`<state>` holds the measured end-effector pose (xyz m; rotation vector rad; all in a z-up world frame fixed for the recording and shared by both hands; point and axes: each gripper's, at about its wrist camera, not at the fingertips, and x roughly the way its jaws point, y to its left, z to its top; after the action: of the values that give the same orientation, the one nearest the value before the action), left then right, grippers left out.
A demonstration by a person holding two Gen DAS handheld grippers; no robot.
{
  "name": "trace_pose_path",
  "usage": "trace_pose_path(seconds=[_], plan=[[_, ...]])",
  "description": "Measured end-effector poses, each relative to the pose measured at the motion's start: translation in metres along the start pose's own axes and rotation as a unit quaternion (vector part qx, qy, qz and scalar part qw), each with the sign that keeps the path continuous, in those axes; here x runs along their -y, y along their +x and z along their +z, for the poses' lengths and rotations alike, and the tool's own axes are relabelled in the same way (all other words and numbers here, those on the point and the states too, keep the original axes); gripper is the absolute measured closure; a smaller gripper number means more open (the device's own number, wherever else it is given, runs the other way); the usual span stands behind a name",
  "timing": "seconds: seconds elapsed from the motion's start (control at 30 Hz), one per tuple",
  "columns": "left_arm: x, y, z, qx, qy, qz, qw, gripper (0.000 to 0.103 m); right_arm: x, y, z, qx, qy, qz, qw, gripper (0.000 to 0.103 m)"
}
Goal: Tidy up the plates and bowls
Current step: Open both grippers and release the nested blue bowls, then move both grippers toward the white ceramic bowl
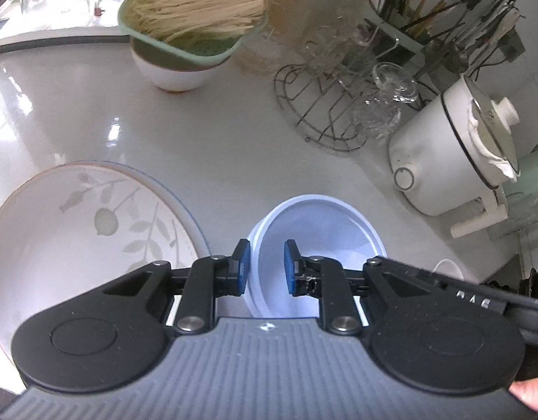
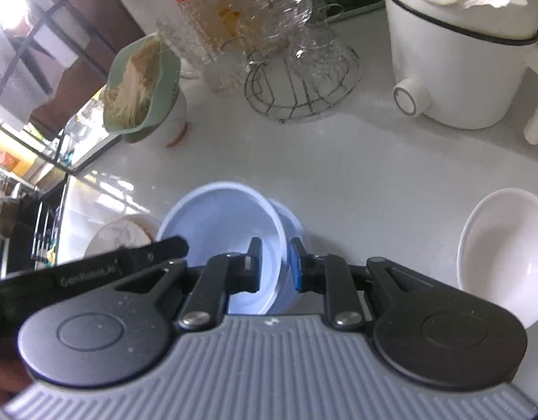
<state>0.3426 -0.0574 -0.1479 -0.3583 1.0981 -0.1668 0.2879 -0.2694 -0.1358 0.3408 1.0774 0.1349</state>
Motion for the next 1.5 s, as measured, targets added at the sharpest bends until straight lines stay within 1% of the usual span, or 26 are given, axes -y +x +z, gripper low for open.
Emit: trace_pose_path(seconds=[0.07,0.1,0.13,0.2,0.23,0.47,0.67,0.77,0.87,1.07,1.33,1.5], plan=[[-0.002,0.0,0.0,-0.005,-0.001,-0.002,1.0,0.061,0.003,0.001,0.002,0.001,0.015,-0.012,1.0,0.082],[-0.003,-0.002,0.001,-0.004,-0.002,0.0,1.0,0.059,0.005,0.0,0.003,0.002,0.024,-0.018,1.0,0.081],[-0.004,-0.005,0.001,0.001,0.0,0.002,1.0,0.059,0.006,0.0,0.004,0.002,0.027,-0.019,0.999,0.077],[-0.005,-0.009,0.002,0.004,0.005,-0.002,1.0,0.059,0.007,-0.002,0.005,0.001,0.029,-0.022,0.999,0.07],[-0.005,-0.012,0.003,0.006,0.006,-0.005,0.9999,0.059,0.006,-0.004,0.005,0.004,0.029,-0.023,0.999,0.069],[0.006,-0.043,0.013,0.034,0.034,-0.016,0.9987,0.059,-0.009,-0.034,0.002,0.04,0.012,-0.026,0.999,0.069],[0.013,-0.082,0.013,0.061,0.071,-0.019,0.9955,0.059,-0.027,-0.07,-0.006,0.094,-0.009,-0.022,0.995,0.069],[0.013,-0.098,0.013,0.071,0.081,-0.022,0.9939,0.059,-0.034,-0.085,-0.012,0.119,-0.012,-0.023,0.993,0.069],[0.011,-0.111,0.009,0.078,0.091,-0.026,0.9925,0.059,-0.039,-0.097,-0.02,0.141,-0.015,-0.027,0.99,0.069],[0.011,-0.127,-0.005,0.076,0.112,-0.039,0.99,0.059,-0.046,-0.11,-0.038,0.162,-0.019,-0.037,0.986,0.069],[0.013,-0.144,-0.024,0.079,0.14,-0.042,0.9861,0.059,-0.05,-0.127,-0.064,0.196,-0.024,-0.052,0.979,0.069],[0.02,-0.151,-0.034,0.086,0.146,-0.038,0.9847,0.059,-0.043,-0.138,-0.073,0.222,-0.015,-0.06,0.973,0.069]])
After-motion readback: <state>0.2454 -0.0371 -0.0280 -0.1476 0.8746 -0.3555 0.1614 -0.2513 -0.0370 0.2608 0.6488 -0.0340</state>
